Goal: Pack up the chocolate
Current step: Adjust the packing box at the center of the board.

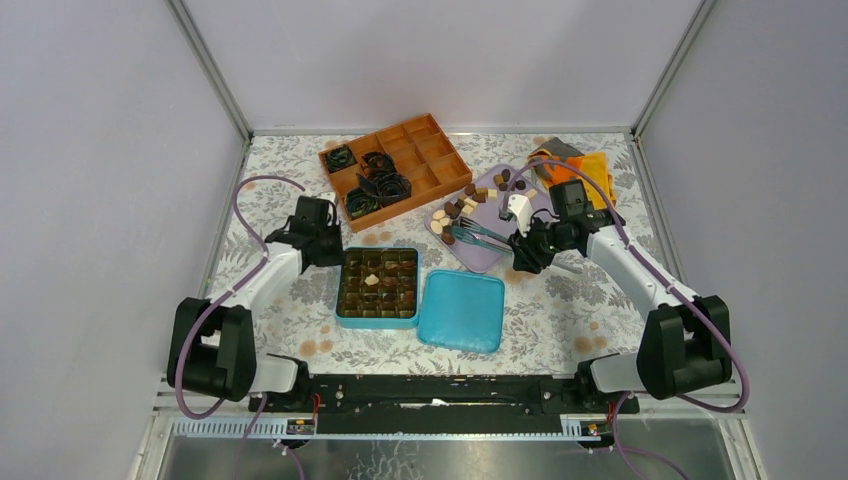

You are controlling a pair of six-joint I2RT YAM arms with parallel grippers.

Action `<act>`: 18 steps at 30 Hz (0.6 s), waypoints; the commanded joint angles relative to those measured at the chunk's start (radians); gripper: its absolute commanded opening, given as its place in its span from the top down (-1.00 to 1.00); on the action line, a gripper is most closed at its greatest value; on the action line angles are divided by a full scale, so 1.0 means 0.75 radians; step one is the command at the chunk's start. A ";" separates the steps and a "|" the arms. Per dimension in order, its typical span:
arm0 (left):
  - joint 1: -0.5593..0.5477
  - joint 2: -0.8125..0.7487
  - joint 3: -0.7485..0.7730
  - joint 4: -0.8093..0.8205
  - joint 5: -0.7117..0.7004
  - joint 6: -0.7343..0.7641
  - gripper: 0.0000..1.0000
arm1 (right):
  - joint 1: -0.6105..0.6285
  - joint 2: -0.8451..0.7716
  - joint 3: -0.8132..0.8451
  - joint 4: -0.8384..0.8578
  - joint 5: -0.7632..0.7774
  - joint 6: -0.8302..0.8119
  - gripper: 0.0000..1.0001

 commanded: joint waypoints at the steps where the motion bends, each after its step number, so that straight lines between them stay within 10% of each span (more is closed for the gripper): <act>1: 0.005 0.032 0.026 -0.017 0.017 0.009 0.63 | -0.003 -0.071 0.016 0.004 -0.085 -0.006 1.00; 12: 0.005 0.099 0.043 -0.043 0.033 0.005 0.35 | -0.002 -0.088 0.018 -0.004 -0.108 -0.006 1.00; 18: 0.006 0.110 0.053 -0.049 0.038 0.005 0.64 | -0.001 -0.093 0.020 -0.009 -0.120 -0.008 1.00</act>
